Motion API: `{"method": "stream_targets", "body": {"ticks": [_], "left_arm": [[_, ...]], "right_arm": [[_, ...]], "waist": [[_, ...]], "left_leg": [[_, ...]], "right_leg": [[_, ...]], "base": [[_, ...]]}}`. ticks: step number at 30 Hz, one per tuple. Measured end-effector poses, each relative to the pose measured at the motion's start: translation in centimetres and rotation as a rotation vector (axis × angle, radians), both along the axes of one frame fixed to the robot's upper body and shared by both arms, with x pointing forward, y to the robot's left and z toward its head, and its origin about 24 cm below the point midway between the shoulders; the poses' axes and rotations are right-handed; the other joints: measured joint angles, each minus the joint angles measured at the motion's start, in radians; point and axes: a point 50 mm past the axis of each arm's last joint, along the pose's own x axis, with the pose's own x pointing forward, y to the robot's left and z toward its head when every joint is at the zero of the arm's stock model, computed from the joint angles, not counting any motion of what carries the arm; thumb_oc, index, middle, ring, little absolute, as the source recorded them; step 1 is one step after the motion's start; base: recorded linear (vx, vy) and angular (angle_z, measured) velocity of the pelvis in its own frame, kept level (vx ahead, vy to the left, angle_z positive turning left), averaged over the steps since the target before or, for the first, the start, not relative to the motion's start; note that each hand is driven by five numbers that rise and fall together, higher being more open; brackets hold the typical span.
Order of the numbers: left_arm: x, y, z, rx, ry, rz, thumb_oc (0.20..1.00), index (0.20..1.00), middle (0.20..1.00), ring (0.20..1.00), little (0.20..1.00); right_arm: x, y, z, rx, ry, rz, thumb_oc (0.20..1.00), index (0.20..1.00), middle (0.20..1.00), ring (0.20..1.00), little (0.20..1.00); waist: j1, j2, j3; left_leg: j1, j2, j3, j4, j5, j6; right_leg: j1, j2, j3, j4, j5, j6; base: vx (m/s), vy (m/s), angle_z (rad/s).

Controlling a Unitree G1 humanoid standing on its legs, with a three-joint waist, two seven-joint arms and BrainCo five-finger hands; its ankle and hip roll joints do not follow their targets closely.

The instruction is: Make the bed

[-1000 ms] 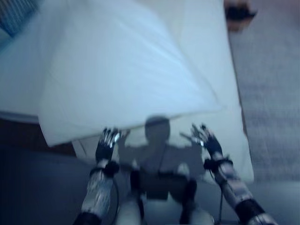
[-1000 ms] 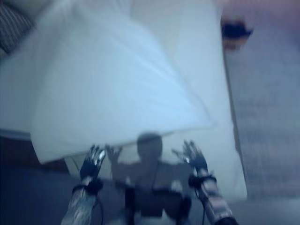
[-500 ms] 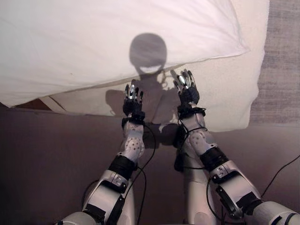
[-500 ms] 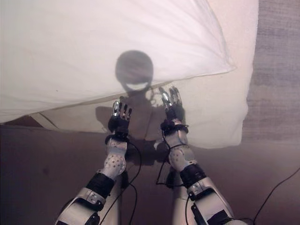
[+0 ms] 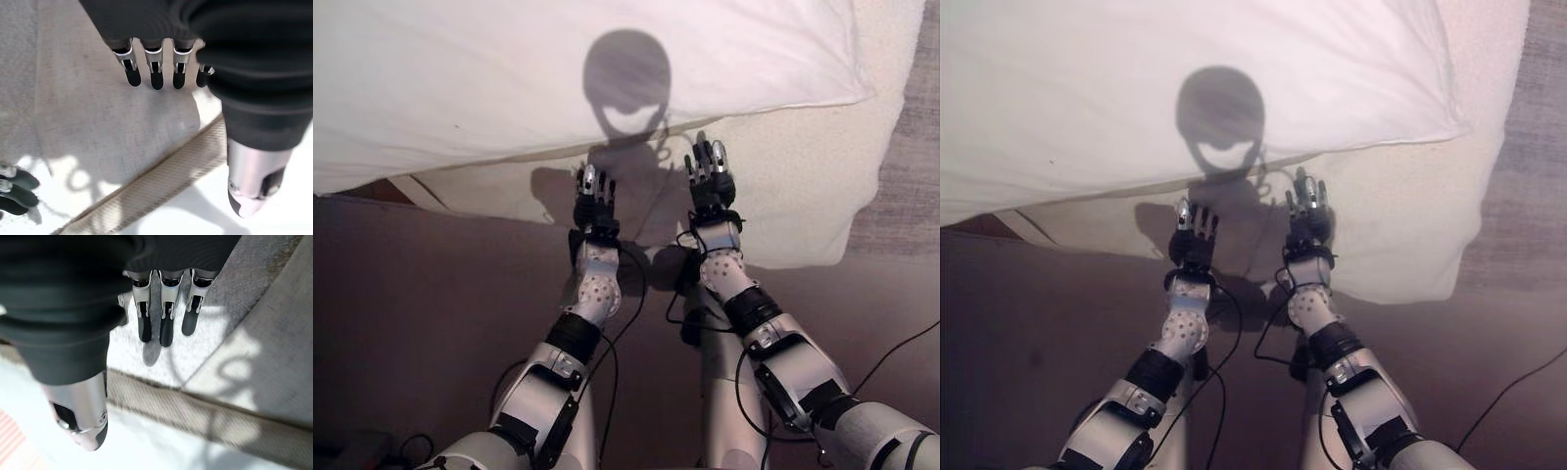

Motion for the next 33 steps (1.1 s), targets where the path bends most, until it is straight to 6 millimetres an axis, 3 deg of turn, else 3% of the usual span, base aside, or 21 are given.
{"method": "stream_targets", "body": {"ticks": [8, 33], "left_arm": [[-0.2, -0.4, 0.1, 0.04, -0.056, -0.04, 1.0, 1.0, 1.0, 1.0, 1.0], [-0.4, 0.2, 0.0, 0.126, -0.125, -0.072, 1.0, 1.0, 1.0, 1.0, 1.0]], "right_arm": [[0.2, -1.6, 1.2, -0.006, -0.108, 0.001, 1.0, 1.0, 1.0, 1.0, 1.0], [-0.2, -1.6, 7.3, -0.02, -0.376, 0.019, 1.0, 1.0, 1.0, 1.0, 1.0]], "waist": [[0.027, 0.001, 0.0], [0.03, 0.002, 0.0]], "left_leg": [[-0.024, -0.003, -0.015, 0.001, 0.002, -0.002], [-0.05, -0.012, -0.02, 0.001, 0.009, 0.001]], "right_leg": [[-0.019, -0.006, -0.012, 0.015, -0.011, -0.001], [-0.054, -0.02, -0.012, 0.046, -0.022, 0.001]], "base": [[0.01, -0.002, 0.03], [0.0, 0.002, 0.01]]}}
